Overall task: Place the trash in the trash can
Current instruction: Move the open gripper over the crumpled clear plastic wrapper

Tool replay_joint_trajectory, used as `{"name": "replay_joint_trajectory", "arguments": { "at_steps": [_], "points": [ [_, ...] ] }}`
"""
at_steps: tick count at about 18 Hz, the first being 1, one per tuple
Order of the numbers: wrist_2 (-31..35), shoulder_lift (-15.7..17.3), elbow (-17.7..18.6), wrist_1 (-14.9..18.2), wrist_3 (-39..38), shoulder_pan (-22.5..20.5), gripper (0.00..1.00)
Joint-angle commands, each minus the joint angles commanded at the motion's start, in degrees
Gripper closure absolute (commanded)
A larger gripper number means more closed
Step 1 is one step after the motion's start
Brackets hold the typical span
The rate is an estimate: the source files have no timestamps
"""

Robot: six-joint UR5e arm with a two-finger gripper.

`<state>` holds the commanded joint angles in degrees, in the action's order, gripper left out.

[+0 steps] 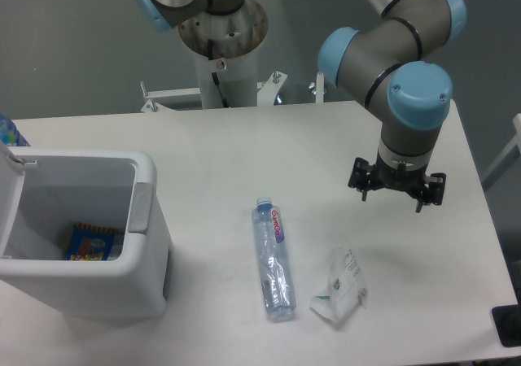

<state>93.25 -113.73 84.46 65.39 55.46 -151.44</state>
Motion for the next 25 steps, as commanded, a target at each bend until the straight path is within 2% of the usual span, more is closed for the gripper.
{"name": "replay_joint_trajectory", "arguments": {
  "at_steps": [12, 14, 18, 25],
  "points": [
    [0.0, 0.2, 1.6, 0.0, -1.7, 0.8, 0.0],
    [-0.2, 0.6, 3.2, -1.2, -5.7, 1.4, 0.0],
    [-0.2, 1.1, 7.0, -6.8, -11.6, 2.5, 0.0],
    [-0.8, 0.0, 7.7, -7.3, -16.8, 4.4, 0.0]
  ]
}}
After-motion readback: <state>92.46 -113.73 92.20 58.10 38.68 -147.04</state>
